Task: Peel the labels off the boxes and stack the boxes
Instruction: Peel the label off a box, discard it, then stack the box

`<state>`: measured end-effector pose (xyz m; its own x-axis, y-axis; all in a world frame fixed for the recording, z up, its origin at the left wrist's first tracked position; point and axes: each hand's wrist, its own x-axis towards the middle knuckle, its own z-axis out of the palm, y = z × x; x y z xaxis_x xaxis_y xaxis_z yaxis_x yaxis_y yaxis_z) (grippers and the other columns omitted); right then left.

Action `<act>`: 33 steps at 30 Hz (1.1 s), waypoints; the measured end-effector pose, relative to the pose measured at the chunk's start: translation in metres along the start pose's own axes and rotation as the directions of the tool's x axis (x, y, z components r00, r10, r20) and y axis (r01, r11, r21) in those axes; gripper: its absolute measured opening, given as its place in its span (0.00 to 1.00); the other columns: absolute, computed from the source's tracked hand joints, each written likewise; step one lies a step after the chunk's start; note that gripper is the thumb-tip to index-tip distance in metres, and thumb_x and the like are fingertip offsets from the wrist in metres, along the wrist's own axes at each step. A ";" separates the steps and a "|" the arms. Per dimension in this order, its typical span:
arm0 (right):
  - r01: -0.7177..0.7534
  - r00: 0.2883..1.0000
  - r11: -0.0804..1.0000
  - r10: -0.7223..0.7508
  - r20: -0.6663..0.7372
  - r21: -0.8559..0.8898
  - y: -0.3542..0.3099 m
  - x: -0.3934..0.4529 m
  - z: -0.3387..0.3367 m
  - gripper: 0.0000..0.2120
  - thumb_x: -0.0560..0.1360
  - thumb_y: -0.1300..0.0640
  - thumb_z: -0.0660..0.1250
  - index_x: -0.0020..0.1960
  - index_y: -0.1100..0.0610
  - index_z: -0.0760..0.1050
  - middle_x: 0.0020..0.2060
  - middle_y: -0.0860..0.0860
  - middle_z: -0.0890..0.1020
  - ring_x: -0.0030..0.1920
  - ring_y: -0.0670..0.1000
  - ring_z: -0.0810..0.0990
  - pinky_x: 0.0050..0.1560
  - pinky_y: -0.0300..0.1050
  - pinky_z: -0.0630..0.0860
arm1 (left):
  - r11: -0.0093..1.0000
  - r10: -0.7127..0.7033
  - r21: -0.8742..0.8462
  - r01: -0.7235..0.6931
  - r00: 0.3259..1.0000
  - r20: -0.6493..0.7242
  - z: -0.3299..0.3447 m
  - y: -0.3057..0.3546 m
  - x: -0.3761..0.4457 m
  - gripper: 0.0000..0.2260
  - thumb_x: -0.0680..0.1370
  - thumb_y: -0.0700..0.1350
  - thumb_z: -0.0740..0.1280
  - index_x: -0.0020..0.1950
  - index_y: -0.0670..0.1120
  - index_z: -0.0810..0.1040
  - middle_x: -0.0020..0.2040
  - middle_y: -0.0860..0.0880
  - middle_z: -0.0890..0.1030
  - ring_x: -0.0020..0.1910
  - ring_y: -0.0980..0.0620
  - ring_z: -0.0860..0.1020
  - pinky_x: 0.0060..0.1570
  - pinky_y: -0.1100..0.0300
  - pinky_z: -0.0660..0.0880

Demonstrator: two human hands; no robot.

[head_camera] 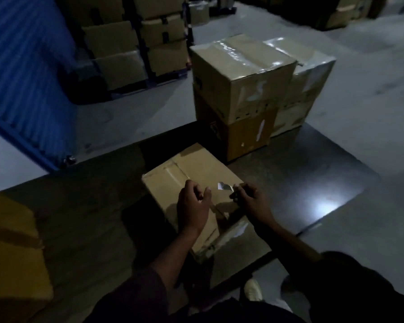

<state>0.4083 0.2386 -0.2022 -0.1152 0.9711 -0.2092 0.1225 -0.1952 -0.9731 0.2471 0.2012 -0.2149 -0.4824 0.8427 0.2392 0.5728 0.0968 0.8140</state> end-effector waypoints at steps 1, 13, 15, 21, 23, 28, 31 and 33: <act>-0.012 0.999 1.000 0.013 -0.038 0.010 0.002 -0.003 -0.008 0.09 0.79 0.52 0.64 0.48 0.56 0.80 0.41 0.51 0.85 0.44 0.50 0.82 0.44 0.44 0.78 | 1.000 0.020 -0.002 -0.020 0.999 0.034 0.008 0.007 -0.001 0.12 0.76 0.50 0.68 0.40 0.50 0.65 0.34 0.52 0.70 0.36 0.48 0.71 0.37 0.49 0.71; -0.031 0.814 0.982 0.133 -0.566 0.186 0.070 -0.065 -0.158 0.04 0.70 0.62 0.74 0.39 0.54 0.83 0.29 0.46 0.83 0.31 0.42 0.78 0.36 0.40 0.74 | 0.971 0.237 -0.148 -0.189 0.855 0.461 0.134 0.093 -0.078 0.11 0.74 0.50 0.69 0.41 0.49 0.68 0.35 0.51 0.74 0.36 0.49 0.74 0.37 0.54 0.70; -0.075 0.760 0.973 0.197 -0.619 0.217 0.090 -0.071 -0.188 0.03 0.70 0.63 0.75 0.44 0.60 0.83 0.30 0.47 0.83 0.29 0.39 0.77 0.36 0.37 0.74 | 0.973 0.229 -0.136 -0.185 0.809 0.541 0.159 0.101 -0.099 0.11 0.74 0.50 0.69 0.40 0.50 0.67 0.35 0.52 0.74 0.36 0.49 0.74 0.37 0.55 0.70; -0.192 0.584 0.942 0.335 -0.740 0.275 0.154 -0.072 -0.287 0.06 0.70 0.65 0.75 0.46 0.63 0.82 0.32 0.54 0.81 0.24 0.36 0.75 0.28 0.28 0.72 | 0.986 0.145 -0.051 -0.157 0.669 0.729 0.264 0.131 -0.163 0.11 0.75 0.48 0.70 0.41 0.48 0.67 0.33 0.49 0.74 0.33 0.51 0.71 0.35 0.58 0.65; -0.245 0.522 0.927 0.373 -0.767 0.284 0.183 -0.068 -0.322 0.03 0.69 0.64 0.75 0.43 0.63 0.83 0.33 0.55 0.82 0.28 0.39 0.78 0.29 0.28 0.71 | 0.992 0.079 0.000 -0.125 0.624 0.777 0.309 0.138 -0.184 0.10 0.75 0.46 0.70 0.42 0.47 0.69 0.33 0.48 0.74 0.33 0.51 0.72 0.36 0.57 0.65; -0.416 0.369 0.854 0.472 -0.801 0.312 0.280 -0.050 -0.403 0.02 0.68 0.60 0.76 0.39 0.56 0.84 0.36 0.54 0.85 0.38 0.51 0.82 0.43 0.44 0.77 | 0.988 -0.150 0.150 0.041 0.489 0.859 0.438 0.130 -0.236 0.09 0.75 0.48 0.69 0.41 0.48 0.70 0.33 0.53 0.74 0.35 0.50 0.74 0.38 0.58 0.69; -0.486 0.320 0.806 0.524 -0.789 0.338 0.344 -0.037 -0.437 0.02 0.68 0.60 0.76 0.40 0.56 0.84 0.37 0.55 0.85 0.39 0.53 0.83 0.43 0.44 0.78 | 0.972 -0.235 0.208 0.111 0.453 0.860 0.505 0.106 -0.266 0.08 0.76 0.49 0.68 0.41 0.51 0.70 0.34 0.53 0.74 0.37 0.49 0.76 0.39 0.57 0.71; -0.530 0.291 0.773 0.551 -0.782 0.348 0.389 -0.027 -0.455 0.02 0.68 0.60 0.76 0.40 0.57 0.84 0.38 0.55 0.85 0.40 0.53 0.83 0.42 0.42 0.75 | 0.964 -0.264 0.250 0.089 0.431 0.863 0.544 0.086 -0.285 0.06 0.76 0.49 0.68 0.43 0.50 0.72 0.36 0.53 0.76 0.39 0.49 0.77 0.40 0.57 0.72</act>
<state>0.9076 0.1994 -0.5311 0.8049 0.2828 -0.5216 -0.1870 -0.7134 -0.6753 0.7942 0.2580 -0.5013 0.2126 0.7950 -0.5681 0.6751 0.3008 0.6736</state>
